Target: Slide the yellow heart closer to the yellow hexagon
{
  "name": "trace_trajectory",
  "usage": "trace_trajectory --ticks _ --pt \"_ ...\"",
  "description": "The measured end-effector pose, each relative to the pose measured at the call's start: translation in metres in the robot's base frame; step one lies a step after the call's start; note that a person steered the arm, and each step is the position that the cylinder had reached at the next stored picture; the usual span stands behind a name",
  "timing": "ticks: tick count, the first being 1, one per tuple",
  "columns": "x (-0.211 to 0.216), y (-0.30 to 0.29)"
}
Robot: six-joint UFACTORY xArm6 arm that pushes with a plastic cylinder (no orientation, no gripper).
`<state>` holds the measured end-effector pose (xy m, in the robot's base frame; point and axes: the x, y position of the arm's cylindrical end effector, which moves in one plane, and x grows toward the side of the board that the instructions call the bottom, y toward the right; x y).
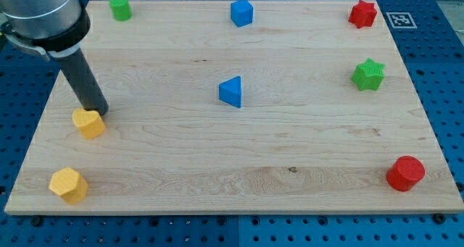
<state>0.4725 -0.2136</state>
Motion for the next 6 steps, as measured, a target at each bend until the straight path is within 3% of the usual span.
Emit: trace_trajectory --ticks 2,3,6 --pt "-0.045 -0.019" --pt "0.008 -0.018" --pt "0.039 -0.003"
